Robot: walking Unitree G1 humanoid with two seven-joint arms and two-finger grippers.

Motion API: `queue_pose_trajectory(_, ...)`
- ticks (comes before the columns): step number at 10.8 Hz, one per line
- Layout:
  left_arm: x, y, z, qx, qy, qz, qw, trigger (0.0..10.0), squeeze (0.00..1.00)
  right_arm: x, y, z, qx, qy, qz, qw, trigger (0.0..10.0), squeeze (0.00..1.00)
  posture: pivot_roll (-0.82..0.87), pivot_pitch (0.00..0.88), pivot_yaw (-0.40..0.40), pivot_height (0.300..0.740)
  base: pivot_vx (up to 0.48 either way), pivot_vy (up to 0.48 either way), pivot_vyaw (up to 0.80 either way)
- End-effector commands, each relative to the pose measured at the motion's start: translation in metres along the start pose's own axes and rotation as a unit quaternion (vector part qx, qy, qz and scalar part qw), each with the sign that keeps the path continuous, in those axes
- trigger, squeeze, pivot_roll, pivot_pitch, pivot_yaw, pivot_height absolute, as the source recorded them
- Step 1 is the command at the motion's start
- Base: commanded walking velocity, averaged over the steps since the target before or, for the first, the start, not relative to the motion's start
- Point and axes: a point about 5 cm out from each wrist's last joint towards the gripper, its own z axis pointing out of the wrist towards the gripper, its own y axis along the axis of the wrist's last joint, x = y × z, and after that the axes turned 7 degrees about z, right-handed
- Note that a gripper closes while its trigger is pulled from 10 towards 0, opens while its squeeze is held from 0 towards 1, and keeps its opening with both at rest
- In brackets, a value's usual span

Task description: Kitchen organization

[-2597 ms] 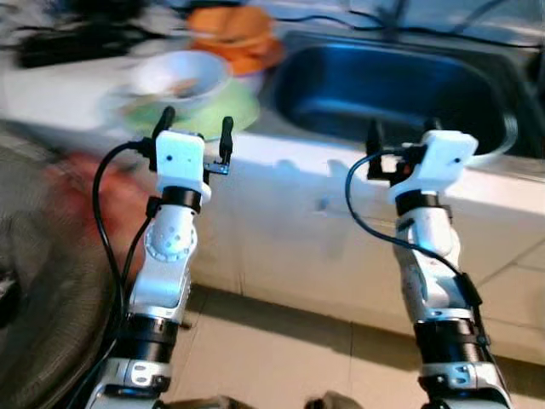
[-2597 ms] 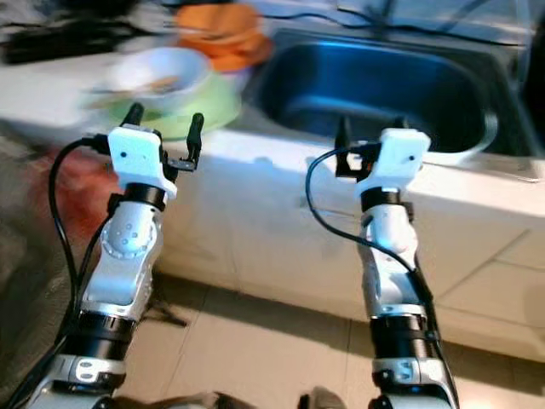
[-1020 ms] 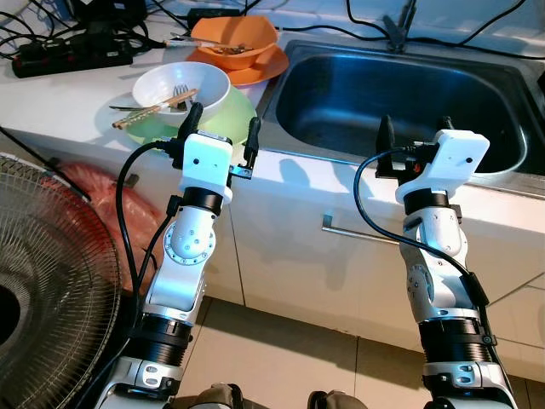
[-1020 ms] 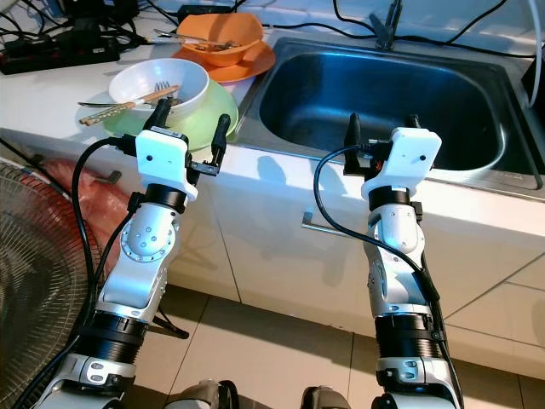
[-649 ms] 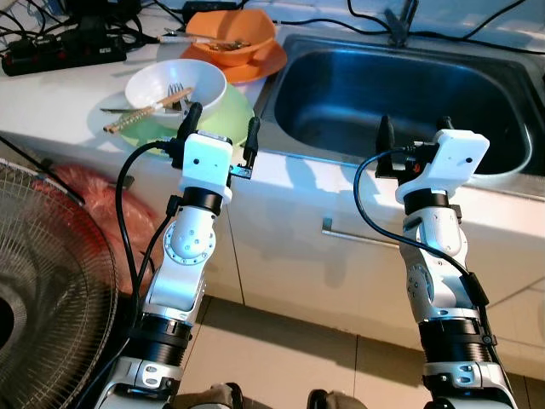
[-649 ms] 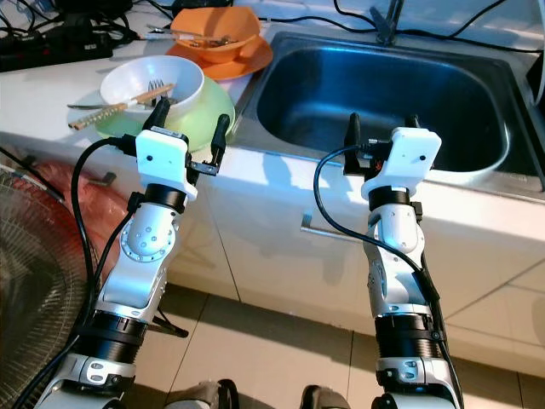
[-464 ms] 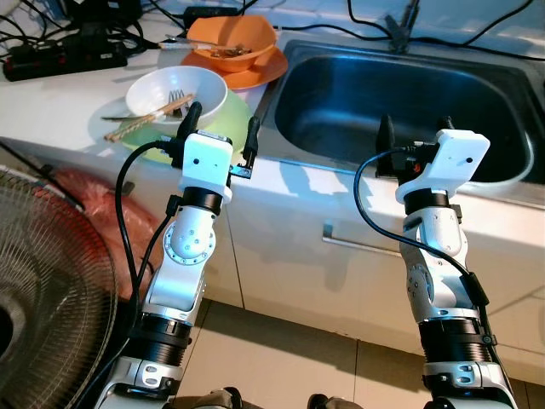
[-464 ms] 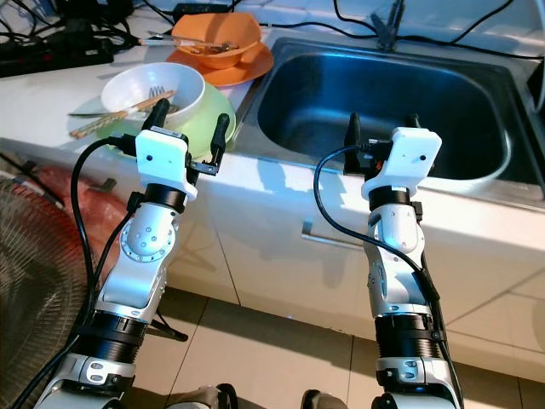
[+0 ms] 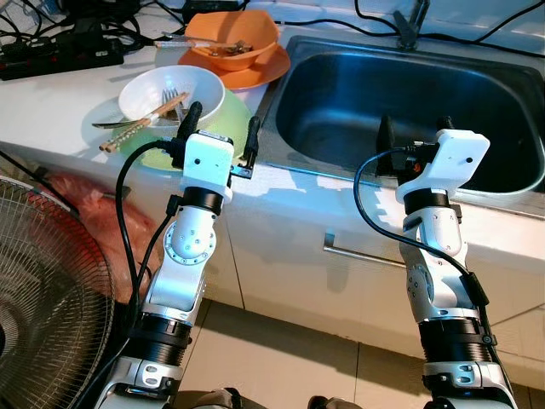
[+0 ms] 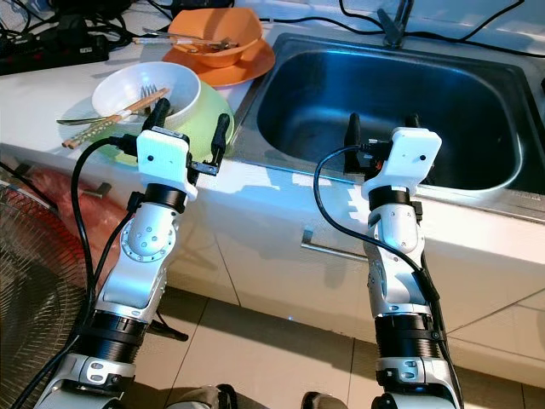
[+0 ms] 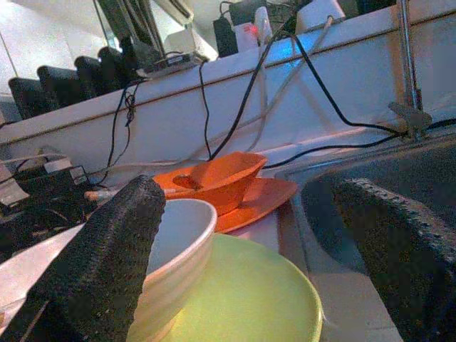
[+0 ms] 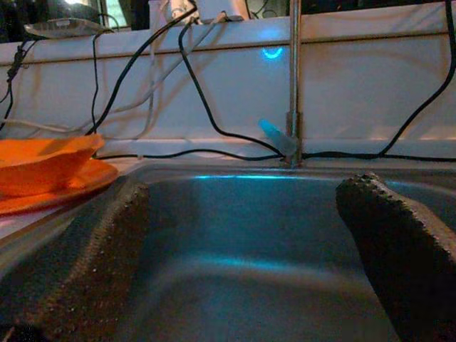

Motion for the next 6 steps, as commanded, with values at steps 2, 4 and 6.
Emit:
queue_pose_trajectory(2,0.000,0.006,0.001,-0.016,0.000,0.005,1.000,10.0,0.00,0.000,0.001,0.000,-0.004,0.000,0.002,1.000,10.0,0.00,0.03,0.138,0.008,0.740,0.285,0.000,0.00)
queue_pose_trajectory(4,-0.001,0.007,0.002,-0.020,-0.004,0.009,1.000,10.0,0.00,0.000,0.001,0.001,-0.005,-0.001,0.004,1.000,10.0,0.00,0.03,0.137,0.008,0.740,0.283,0.000,0.00)
queue_pose_trajectory(6,-0.001,0.020,0.004,-0.060,-0.003,0.058,0.996,10.0,0.00,0.000,0.001,0.001,-0.006,-0.004,0.005,1.000,10.0,0.00,0.03,0.142,0.006,0.740,0.268,0.000,0.00)
